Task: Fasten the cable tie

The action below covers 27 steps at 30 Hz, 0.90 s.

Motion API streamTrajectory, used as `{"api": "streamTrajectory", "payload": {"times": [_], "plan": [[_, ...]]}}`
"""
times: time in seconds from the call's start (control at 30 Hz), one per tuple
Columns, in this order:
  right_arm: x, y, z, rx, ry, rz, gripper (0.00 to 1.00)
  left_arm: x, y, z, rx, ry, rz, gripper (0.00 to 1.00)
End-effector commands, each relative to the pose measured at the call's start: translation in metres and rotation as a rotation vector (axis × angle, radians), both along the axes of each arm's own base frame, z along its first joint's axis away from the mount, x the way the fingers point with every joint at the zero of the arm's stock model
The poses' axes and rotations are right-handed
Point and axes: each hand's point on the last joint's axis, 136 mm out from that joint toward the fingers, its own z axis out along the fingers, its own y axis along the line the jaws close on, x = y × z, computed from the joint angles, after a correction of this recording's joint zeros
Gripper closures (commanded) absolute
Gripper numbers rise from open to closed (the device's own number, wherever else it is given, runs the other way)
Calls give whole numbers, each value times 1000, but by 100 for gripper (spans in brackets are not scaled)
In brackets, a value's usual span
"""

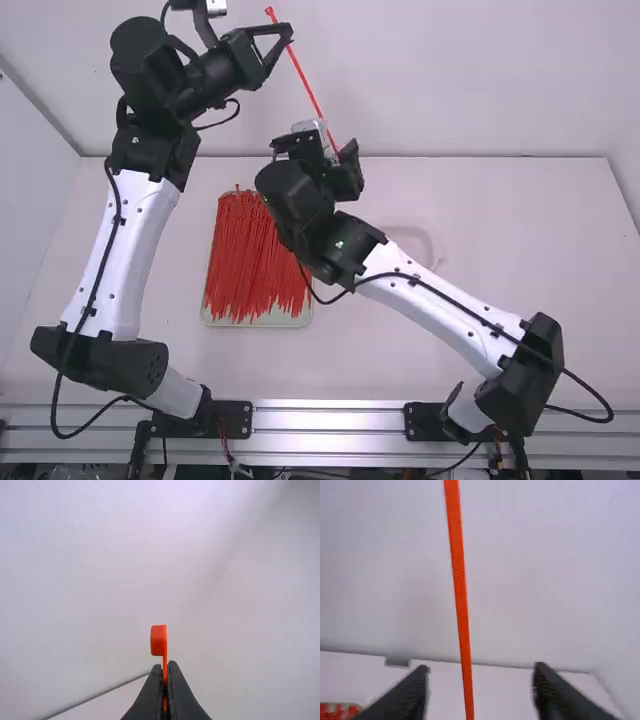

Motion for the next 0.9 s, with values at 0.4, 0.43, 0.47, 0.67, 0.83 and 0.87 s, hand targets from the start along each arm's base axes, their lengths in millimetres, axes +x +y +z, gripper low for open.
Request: {"api": "streamTrajectory", "payload": {"times": [0.4,0.43,0.47,0.67,0.83,0.87], "plan": [[-51,-13,85,82,-73,212,17,-3,7,1,109,-90,-6,98],[-52,-18,89,80,-72,231,16,-5,6,0,124,-104,-22,98],[-52,-26,94,88,-69,254,14,-8,4,-1,142,-118,-43,98],[-55,-62,109,166,-47,369,11,-21,-7,-7,197,-163,-141,98],[-60,-85,114,222,-8,530,6,-49,-24,-11,279,-282,-312,98],[-62,-88,116,235,-3,579,5,-56,-27,-12,291,-307,-349,98]]}}
